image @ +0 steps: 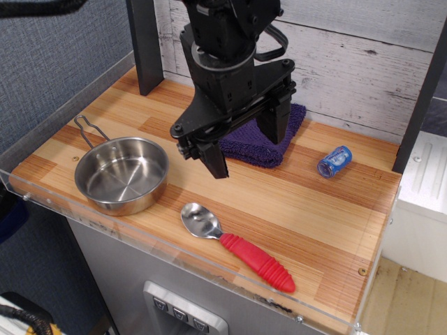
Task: Move blue cloth little bit left and keep it near to vessel
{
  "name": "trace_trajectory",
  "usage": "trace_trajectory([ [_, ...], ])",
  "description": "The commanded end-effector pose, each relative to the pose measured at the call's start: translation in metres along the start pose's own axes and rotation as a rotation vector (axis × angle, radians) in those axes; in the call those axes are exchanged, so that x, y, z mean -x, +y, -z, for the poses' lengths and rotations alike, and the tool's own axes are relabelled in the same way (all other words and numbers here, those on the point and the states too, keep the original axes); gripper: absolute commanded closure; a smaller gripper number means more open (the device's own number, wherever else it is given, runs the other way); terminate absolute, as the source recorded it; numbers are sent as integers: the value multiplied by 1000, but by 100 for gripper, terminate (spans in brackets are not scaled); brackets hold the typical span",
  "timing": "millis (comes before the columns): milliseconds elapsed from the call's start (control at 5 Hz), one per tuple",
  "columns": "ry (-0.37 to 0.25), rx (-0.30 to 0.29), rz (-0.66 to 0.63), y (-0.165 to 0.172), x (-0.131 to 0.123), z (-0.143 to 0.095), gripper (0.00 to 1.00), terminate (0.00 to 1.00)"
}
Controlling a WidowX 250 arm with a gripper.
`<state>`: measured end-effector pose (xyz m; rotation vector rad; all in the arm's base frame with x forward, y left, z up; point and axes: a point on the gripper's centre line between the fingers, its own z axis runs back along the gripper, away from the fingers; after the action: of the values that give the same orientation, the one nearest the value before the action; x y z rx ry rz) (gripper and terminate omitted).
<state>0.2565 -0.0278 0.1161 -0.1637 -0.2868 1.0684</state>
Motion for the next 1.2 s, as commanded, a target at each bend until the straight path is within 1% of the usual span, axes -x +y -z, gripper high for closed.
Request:
trace_trajectory([
  [0,0,0,0,0,0,0,0,0],
  [200,11,1,-24,-15,-10,9,0,0],
  [400,11,-22,-81,-24,-20,20,0,0],
  [600,16,-33,-118,-32,-34,30,0,0],
  [800,13,-44,-163,-38,-52,47,0,0],
  [1000,16,-38,-205,-43,-72,61,0,0],
])
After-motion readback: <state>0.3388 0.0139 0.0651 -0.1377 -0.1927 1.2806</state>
